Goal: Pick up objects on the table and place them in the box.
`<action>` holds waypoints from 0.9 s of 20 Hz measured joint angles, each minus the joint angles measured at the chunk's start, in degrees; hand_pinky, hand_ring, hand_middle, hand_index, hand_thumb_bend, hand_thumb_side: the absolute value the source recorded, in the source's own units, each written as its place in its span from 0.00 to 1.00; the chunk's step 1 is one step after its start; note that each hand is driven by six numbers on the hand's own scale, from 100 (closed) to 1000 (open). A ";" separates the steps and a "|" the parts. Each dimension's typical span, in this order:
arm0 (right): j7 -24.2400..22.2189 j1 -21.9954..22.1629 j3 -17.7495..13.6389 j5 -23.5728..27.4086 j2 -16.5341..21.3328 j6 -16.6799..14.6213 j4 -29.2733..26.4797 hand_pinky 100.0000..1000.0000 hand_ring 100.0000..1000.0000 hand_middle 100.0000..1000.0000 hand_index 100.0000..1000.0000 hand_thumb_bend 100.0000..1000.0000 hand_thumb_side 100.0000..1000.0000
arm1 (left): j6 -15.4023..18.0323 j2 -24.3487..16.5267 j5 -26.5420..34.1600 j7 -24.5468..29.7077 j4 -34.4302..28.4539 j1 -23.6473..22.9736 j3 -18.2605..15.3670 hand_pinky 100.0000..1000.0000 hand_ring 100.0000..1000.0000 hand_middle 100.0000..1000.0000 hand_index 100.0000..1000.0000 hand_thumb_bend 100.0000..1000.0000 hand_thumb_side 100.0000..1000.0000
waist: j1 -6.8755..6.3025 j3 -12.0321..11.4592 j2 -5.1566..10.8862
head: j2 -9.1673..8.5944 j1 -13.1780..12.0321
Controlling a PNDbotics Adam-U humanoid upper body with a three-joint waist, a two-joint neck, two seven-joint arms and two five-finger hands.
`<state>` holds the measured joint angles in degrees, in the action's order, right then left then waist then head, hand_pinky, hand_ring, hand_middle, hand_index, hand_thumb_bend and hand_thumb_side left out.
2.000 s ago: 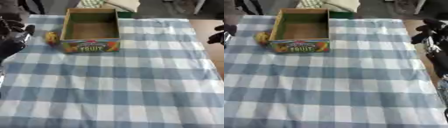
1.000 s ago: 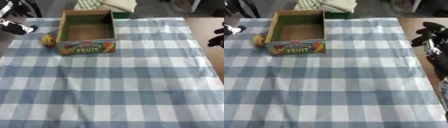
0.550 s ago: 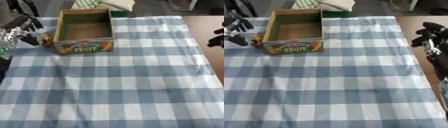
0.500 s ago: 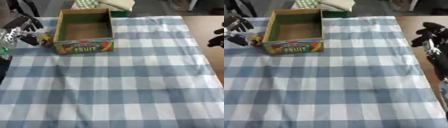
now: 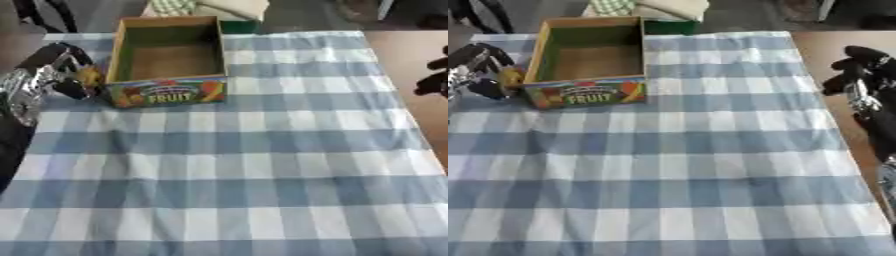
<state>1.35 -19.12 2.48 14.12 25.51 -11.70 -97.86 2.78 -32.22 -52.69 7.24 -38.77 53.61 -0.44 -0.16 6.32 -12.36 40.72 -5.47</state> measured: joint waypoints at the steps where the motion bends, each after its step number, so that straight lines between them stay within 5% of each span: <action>1: 0.00 0.00 0.00 0.00 0.00 0.00 0.00 0.52 0.52 0.59 0.78 0.00 0.34 | -0.31 0.00 -0.63 0.12 0.01 -0.01 0.10 0.61 0.54 0.56 0.65 0.44 0.00 | 0.00 0.00 0.00 | 0.00 0.00; 9: 0.01 0.00 0.00 -0.01 0.00 -0.01 0.02 0.52 0.52 0.58 0.78 0.00 0.34 | -2.61 0.02 -4.49 -1.67 -0.08 -0.30 0.27 0.47 0.34 0.34 0.41 0.32 0.00 | 0.01 0.05 -0.06 | 0.00 -0.01; 12: 0.01 0.01 -0.01 -0.01 -0.01 -0.01 0.03 0.52 0.52 0.58 0.78 0.00 0.34 | -3.63 0.03 -4.87 -4.72 -0.30 -0.68 0.26 0.47 0.34 0.34 0.41 0.32 0.00 | 0.02 0.05 -0.09 | 0.00 -0.01; 13: 0.01 0.01 -0.01 -0.01 -0.01 -0.01 0.03 0.52 0.52 0.58 0.78 0.00 0.35 | -3.81 0.03 -4.87 -5.47 -0.32 -0.69 0.26 0.34 0.21 0.17 0.23 0.23 0.00 | 0.03 0.05 -0.10 | 0.00 -0.01; 18: 0.02 0.01 -0.02 -0.01 -0.02 -0.02 0.05 0.52 0.52 0.58 0.78 0.00 0.34 | -5.30 -0.15 -4.31 -13.49 -4.93 -0.73 0.18 0.32 0.23 0.15 0.21 0.23 0.00 | 0.08 0.05 -0.11 | 0.00 -0.01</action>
<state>1.36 -19.11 2.46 14.11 25.49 -11.72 -97.82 -2.52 -32.37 -57.00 -6.25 -43.70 52.88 -0.25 -0.08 6.37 -12.47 40.73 -5.48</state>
